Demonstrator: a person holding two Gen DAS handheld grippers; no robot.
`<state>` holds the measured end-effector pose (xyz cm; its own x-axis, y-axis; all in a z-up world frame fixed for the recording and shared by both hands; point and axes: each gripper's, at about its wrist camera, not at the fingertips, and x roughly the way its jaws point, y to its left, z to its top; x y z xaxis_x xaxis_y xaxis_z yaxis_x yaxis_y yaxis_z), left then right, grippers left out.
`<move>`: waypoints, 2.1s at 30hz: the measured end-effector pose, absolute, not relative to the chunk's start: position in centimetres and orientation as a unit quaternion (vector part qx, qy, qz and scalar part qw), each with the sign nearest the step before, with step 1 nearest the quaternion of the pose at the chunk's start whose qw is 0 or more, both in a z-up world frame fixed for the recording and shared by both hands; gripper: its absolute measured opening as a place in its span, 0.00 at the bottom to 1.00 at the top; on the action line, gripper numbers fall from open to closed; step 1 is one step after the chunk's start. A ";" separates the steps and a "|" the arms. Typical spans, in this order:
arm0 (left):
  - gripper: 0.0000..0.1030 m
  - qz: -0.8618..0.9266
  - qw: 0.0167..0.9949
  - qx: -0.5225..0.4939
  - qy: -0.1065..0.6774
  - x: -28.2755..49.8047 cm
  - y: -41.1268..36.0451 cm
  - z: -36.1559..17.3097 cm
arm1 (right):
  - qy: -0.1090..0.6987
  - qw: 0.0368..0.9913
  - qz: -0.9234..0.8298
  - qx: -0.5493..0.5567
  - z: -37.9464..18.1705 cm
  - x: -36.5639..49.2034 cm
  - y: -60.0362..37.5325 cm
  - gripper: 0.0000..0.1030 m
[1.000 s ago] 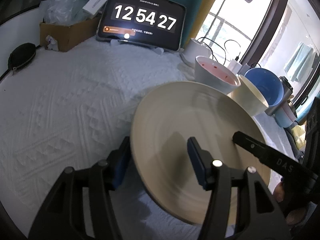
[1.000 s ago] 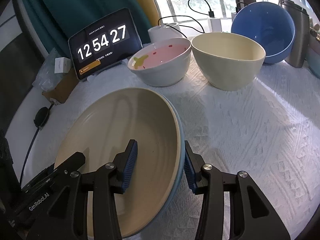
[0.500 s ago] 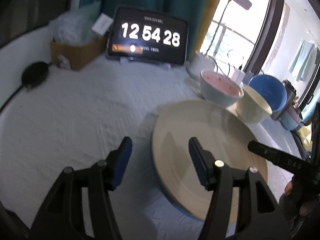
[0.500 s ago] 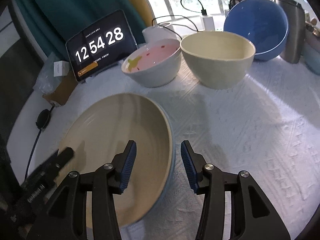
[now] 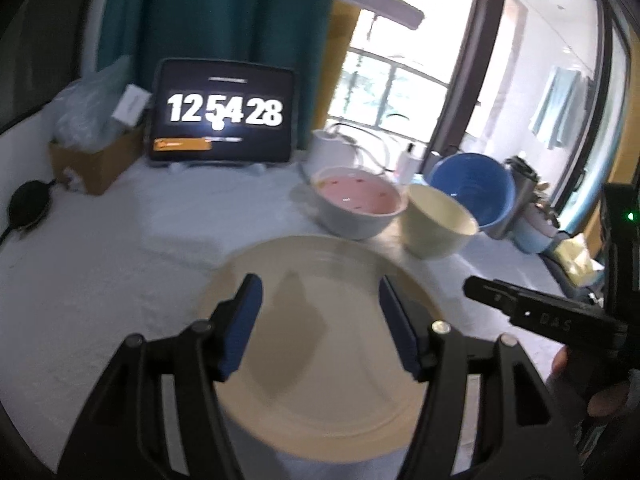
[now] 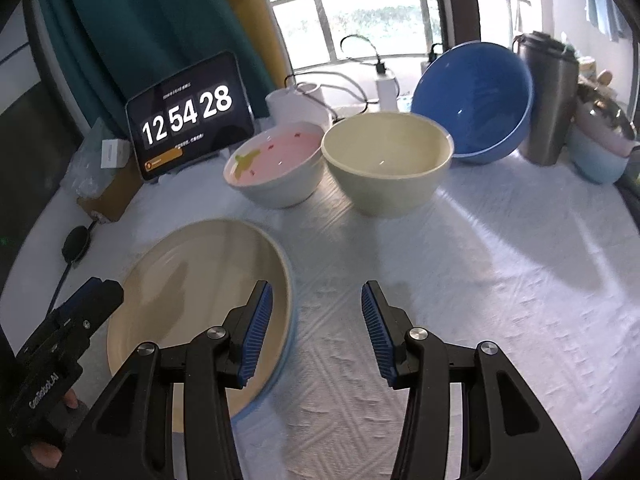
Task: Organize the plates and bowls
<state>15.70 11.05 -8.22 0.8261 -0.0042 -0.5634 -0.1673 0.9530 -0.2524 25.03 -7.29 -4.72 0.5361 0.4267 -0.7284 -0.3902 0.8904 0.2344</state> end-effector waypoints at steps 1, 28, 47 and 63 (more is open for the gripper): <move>0.61 0.036 0.944 -0.150 0.291 15.9 10.7 -8.0 | 0.419 0.878 0.231 0.021 -4.4 25.1 -7.6 0.48; 0.61 -0.046 0.934 -0.111 0.337 30.7 0.4 -4.4 | 0.383 0.916 0.085 0.089 -1.1 36.7 -17.2 0.47; 0.61 -0.029 0.930 -0.109 0.350 33.5 -0.7 -7.3 | 0.401 0.910 0.037 0.101 -6.3 43.8 -17.6 0.29; 0.61 -0.036 0.932 -0.108 0.343 32.8 -0.8 -7.4 | 0.346 0.938 0.009 0.036 -6.1 41.7 -17.3 0.06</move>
<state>32.78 -0.78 -7.39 0.7619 -0.1408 -0.6322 -0.0076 0.9741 -0.2261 41.70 -17.29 -6.06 0.7608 0.0412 -0.6477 0.0087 0.9973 0.0736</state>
